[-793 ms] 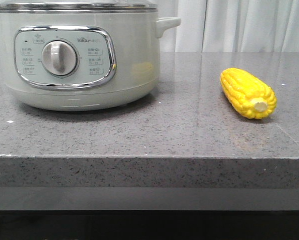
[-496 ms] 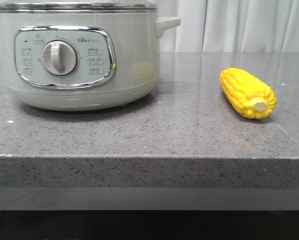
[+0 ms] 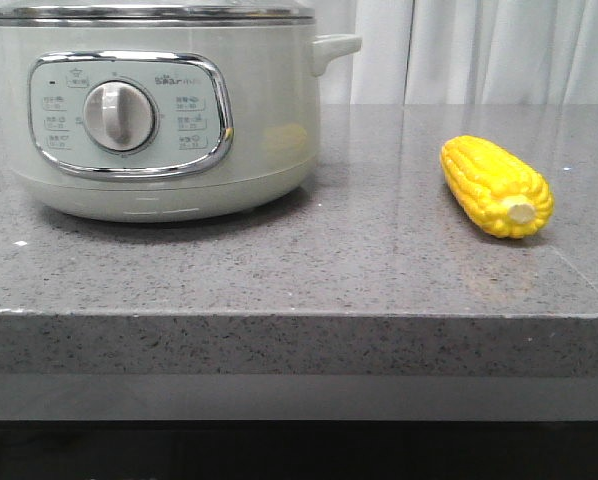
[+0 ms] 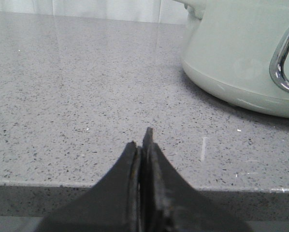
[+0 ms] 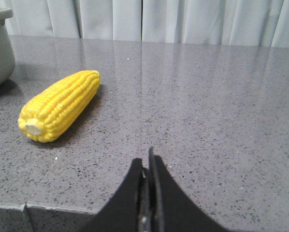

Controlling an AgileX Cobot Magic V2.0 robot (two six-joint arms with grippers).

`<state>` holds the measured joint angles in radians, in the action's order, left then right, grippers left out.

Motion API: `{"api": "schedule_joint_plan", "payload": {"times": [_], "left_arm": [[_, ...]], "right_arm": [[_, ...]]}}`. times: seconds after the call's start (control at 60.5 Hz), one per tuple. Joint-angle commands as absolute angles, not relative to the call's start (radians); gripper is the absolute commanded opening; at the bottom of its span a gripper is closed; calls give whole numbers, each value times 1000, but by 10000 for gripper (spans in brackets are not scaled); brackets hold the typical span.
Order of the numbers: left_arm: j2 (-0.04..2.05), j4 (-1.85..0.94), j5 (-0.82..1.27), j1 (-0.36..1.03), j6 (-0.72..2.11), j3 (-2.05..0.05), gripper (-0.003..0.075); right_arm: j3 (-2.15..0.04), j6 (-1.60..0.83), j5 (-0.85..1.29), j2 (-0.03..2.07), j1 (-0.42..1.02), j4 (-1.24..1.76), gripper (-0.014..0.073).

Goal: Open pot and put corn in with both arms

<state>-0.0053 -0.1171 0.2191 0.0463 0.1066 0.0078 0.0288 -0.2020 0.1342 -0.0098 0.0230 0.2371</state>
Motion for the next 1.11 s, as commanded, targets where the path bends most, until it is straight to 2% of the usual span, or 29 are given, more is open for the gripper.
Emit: {"api": "schedule_joint_plan", "payload": {"times": [0.0,0.611,0.776,0.942,1.09], "left_arm": [[-27,-128,139,46,103,8,-18],[-27,-128,139,46,103,8,-18],[-27,-128,68,46,103,5,-19],[-19,-128,74,46,103,-88,-19],[88,-126,142,46,103,-280,-19]], "right_arm": [[25,-205,58,-32,17,228,-69],[25,-205,58,-32,17,228,-69],[24,-205,5,-32,17,228,-69],[-93,-205,65,-22,17,228,-66],[-286,-205,168,73,17,228,-66]]}}
